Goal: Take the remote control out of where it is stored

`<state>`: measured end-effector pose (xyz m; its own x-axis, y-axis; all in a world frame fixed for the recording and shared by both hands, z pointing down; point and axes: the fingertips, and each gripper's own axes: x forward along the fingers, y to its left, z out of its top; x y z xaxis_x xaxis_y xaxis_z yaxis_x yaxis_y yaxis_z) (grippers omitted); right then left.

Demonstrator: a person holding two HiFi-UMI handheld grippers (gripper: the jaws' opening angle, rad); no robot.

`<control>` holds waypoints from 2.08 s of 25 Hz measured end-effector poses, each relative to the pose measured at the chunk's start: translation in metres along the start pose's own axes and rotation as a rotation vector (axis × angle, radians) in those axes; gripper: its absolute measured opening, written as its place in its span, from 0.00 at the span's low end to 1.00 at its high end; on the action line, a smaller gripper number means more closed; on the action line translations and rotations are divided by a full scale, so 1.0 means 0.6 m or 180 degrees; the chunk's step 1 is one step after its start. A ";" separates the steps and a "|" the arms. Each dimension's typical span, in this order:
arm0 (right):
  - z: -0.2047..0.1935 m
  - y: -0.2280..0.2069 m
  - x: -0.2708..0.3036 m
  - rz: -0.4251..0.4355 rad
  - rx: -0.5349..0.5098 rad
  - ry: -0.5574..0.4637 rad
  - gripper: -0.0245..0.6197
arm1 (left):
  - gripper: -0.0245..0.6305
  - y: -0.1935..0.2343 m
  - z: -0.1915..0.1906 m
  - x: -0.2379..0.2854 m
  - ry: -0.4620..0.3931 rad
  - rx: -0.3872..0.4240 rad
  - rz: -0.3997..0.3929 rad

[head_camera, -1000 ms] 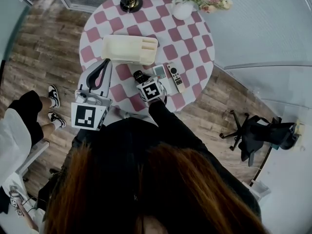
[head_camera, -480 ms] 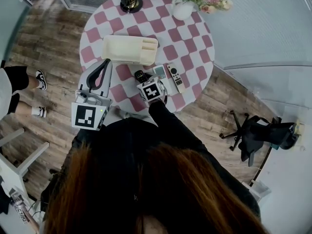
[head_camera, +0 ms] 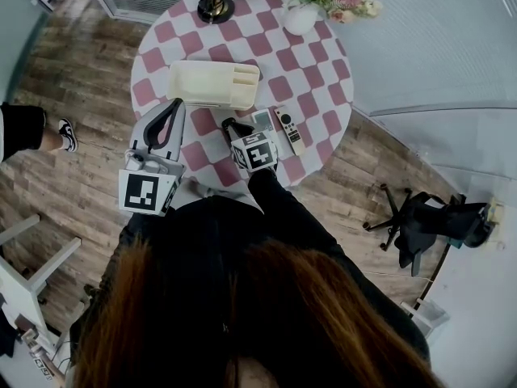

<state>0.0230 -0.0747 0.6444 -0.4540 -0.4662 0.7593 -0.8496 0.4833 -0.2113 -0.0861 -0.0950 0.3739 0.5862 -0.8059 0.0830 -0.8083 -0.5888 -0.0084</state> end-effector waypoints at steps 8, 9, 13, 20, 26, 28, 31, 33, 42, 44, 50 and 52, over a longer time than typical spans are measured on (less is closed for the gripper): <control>0.092 0.005 -0.062 -0.0131 -0.0345 -0.0819 0.06 | 0.05 -0.004 0.001 0.005 -0.0004 -0.0021 -0.0025; 0.104 0.006 -0.070 -0.0139 -0.0358 -0.0929 0.06 | 0.05 -0.005 0.001 0.006 -0.0006 -0.0019 -0.0027; 0.148 0.006 -0.104 -0.0146 -0.0321 -0.1321 0.06 | 0.05 -0.003 0.001 0.008 -0.0005 -0.0013 -0.0018; 0.216 0.012 -0.172 -0.0128 -0.0311 -0.1971 0.06 | 0.05 0.000 -0.002 0.009 0.0014 -0.0013 -0.0004; 0.272 0.053 -0.239 -0.0108 -0.0634 -0.2255 0.06 | 0.05 0.002 -0.001 0.008 0.0007 -0.0008 -0.0005; 0.290 0.071 -0.263 -0.0075 -0.0737 -0.2361 0.06 | 0.05 0.003 0.000 0.007 0.0003 -0.0006 -0.0003; 0.307 0.087 -0.295 -0.0008 -0.0737 -0.2497 0.06 | 0.05 0.009 -0.002 0.006 0.0059 -0.0009 0.0036; 0.311 0.092 -0.312 0.0023 -0.0702 -0.2561 0.06 | 0.05 0.010 -0.004 0.005 0.0074 -0.0025 0.0051; 0.307 0.096 -0.343 0.0023 -0.0562 -0.2724 0.06 | 0.05 0.003 -0.005 0.002 0.0100 -0.0002 0.0014; 0.308 0.094 -0.350 -0.0003 -0.0580 -0.2747 0.06 | 0.05 0.000 -0.003 0.002 0.0084 0.0012 -0.0003; 0.311 0.093 -0.363 -0.0031 -0.0610 -0.2766 0.06 | 0.05 -0.005 0.006 0.001 -0.0037 0.0031 -0.0027; 0.309 0.091 -0.367 -0.0057 -0.0621 -0.2755 0.06 | 0.05 -0.006 0.008 0.000 -0.0051 0.0033 -0.0025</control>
<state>0.0267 -0.0833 0.3517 -0.5522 -0.8336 0.0131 -0.8334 0.5515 -0.0351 -0.0831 -0.0931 0.3693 0.5934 -0.8021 0.0672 -0.8030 -0.5957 -0.0181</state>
